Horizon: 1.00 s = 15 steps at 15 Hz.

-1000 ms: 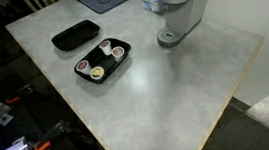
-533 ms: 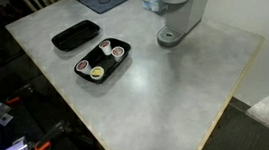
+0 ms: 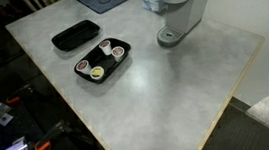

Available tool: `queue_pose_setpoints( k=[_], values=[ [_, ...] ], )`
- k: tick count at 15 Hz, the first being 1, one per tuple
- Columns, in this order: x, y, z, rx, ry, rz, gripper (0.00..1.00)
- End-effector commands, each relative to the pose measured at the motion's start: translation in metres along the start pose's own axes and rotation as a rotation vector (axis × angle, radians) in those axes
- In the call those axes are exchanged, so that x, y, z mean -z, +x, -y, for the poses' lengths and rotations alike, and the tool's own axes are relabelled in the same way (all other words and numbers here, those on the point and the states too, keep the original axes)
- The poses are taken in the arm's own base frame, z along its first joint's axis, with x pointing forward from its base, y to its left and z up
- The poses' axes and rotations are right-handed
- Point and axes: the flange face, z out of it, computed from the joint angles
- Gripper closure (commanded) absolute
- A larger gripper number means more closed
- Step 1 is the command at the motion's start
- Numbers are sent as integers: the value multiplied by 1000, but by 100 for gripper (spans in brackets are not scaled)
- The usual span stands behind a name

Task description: Transfer the coffee pods from the box on the right to the box on the left

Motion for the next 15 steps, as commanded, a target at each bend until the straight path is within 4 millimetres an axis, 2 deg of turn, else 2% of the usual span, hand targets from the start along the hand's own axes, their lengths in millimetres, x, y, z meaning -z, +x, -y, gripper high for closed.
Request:
queue_pose_setpoints(
  k=[1,9,10,12,15],
  values=[
    [-15,29,7,53,-10,45,0],
    [-60,66,18,71,-9,167,0],
    [-50,52,14,67,-13,147,0],
    [-59,58,16,65,-15,170,0],
    [-60,62,17,65,-14,174,0]
  ],
)
